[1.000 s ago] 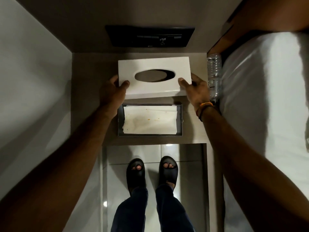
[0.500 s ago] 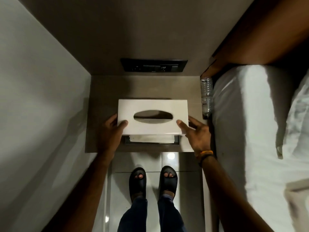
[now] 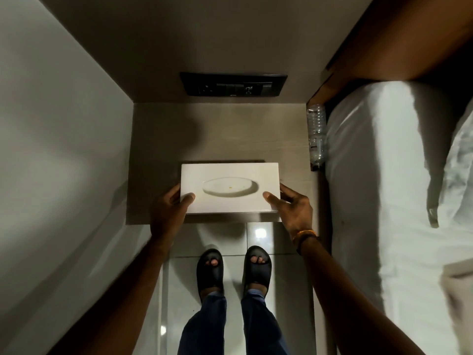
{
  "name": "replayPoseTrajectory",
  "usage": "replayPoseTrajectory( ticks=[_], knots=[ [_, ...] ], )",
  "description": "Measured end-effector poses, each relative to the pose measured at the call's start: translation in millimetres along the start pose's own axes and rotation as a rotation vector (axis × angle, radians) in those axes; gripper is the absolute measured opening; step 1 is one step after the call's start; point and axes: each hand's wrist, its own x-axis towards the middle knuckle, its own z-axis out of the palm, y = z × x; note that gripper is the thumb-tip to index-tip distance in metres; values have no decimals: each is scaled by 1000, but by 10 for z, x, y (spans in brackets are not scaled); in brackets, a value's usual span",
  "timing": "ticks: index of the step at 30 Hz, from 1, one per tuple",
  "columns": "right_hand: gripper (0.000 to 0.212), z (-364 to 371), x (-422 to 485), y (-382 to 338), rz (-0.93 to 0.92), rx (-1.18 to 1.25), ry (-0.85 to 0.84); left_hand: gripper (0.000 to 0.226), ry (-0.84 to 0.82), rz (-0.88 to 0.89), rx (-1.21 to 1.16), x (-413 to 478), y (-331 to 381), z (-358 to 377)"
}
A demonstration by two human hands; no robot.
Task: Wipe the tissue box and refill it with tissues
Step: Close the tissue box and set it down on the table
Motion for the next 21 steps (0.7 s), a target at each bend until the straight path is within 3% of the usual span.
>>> replayPoseTrajectory(
  ticks=[11,21],
  knots=[
    [48,61,59,109,10,-79,32,51,-20,-27,-2,139,-157,114],
    [37,81,117,3,54,-180,70,32,1,34,41,316,-204,74]
  ],
)
